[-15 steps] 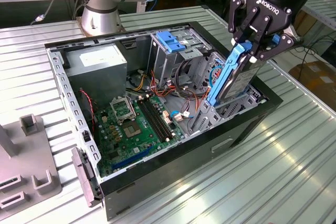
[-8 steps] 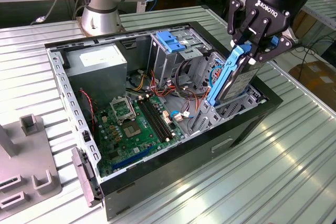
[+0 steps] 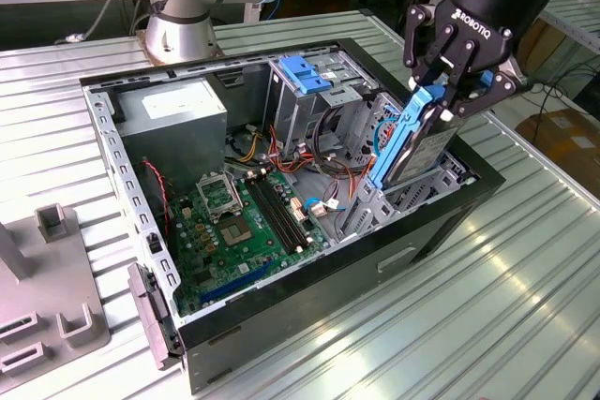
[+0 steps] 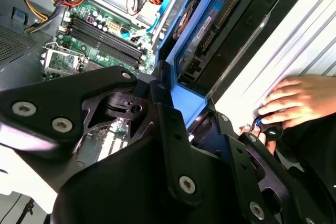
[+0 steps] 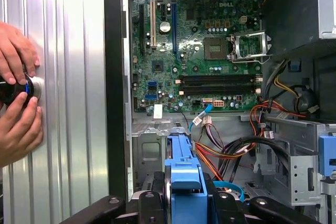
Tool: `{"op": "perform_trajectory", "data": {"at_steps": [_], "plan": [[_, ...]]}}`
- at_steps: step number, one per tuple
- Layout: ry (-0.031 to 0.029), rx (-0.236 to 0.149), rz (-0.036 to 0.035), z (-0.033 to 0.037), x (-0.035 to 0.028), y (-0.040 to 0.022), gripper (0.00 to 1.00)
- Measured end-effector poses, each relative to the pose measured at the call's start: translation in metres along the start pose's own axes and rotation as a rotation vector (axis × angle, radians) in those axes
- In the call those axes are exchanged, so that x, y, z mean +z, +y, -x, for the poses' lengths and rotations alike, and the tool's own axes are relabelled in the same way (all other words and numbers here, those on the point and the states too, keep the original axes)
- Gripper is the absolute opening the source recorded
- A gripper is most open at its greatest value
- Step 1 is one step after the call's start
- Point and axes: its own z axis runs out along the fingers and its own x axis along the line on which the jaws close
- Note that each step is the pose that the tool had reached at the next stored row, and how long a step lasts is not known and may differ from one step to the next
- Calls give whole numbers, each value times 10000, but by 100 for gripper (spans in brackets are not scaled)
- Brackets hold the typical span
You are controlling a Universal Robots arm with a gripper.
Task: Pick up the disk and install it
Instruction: 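Insert the disk into the insertion slot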
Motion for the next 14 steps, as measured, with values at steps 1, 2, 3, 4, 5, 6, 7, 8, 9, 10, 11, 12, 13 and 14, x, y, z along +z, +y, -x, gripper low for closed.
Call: {"op": "perform_trajectory", "data": {"at_steps": [1,2,3,4,5,6,7,8,9,10,11,12,13,14], "plan": [[-2,0,0,0,13,0,37],[-1,0,0,-1,22,0,37],[1,0,0,-1,41,0,37],[-1,0,0,-1,49,-1,37],[-1,0,0,-1,60,-1,37],[0,0,0,-1,76,-1,37],[0,0,0,0,85,-1,37],[0,0,1,0,97,-1,37],[-1,0,0,0,106,-1,37],[0,0,1,-1,116,-1,37],[-1,0,0,-1,134,-1,37],[0,0,0,0,145,-1,37],[-1,0,0,0,154,-1,37],[-2,0,0,0,174,-1,37]]}}
